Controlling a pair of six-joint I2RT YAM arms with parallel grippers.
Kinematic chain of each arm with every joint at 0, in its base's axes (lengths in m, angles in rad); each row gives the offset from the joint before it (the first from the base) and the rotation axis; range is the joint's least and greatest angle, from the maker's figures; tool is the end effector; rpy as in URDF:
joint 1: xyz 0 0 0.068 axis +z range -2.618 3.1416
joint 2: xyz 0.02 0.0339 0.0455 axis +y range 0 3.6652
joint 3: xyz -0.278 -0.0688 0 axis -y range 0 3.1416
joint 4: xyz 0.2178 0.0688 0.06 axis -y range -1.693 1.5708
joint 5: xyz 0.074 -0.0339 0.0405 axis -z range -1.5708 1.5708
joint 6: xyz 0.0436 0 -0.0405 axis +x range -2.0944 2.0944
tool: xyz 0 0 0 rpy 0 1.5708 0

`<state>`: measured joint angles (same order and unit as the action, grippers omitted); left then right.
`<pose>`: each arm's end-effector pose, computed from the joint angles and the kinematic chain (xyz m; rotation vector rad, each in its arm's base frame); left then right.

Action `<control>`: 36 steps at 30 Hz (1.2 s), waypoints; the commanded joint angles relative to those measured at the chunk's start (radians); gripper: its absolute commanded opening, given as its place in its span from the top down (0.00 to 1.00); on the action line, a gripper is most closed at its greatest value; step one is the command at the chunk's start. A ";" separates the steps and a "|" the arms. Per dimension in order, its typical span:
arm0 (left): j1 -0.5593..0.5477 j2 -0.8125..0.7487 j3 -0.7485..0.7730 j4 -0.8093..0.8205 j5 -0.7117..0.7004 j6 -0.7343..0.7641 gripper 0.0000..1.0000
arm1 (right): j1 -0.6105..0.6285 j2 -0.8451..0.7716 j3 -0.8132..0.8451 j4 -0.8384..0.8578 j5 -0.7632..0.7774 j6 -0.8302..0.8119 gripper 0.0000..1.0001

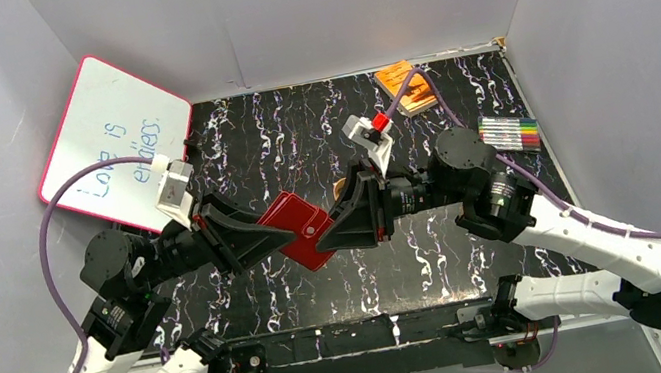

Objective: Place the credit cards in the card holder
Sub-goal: Close the card holder.

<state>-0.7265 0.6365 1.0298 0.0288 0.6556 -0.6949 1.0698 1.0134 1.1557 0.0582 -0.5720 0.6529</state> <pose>0.0374 -0.0688 0.4621 0.6767 1.2398 -1.5827 0.0698 0.1766 0.4617 -0.8797 1.4224 1.7625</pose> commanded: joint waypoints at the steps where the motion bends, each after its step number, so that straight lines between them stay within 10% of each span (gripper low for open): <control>1: -0.001 -0.003 0.026 0.042 0.005 -0.011 1.00 | 0.002 0.002 -0.014 0.114 0.003 0.035 0.76; 6: 0.000 -0.007 0.028 0.023 -0.017 -0.009 0.96 | 0.001 -0.003 -0.015 0.105 0.013 0.027 1.00; 16: 0.000 -0.068 -0.017 0.031 -0.180 -0.043 0.26 | 0.001 -0.096 -0.066 0.142 0.168 0.000 1.00; 36: 0.000 -0.013 -0.265 0.512 -0.221 -0.317 0.20 | 0.002 -0.119 -0.203 0.464 0.257 0.065 1.00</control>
<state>-0.7258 0.6090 0.7750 0.3462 0.4282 -0.9451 1.0679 0.8970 0.9562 0.3687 -0.3309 0.6968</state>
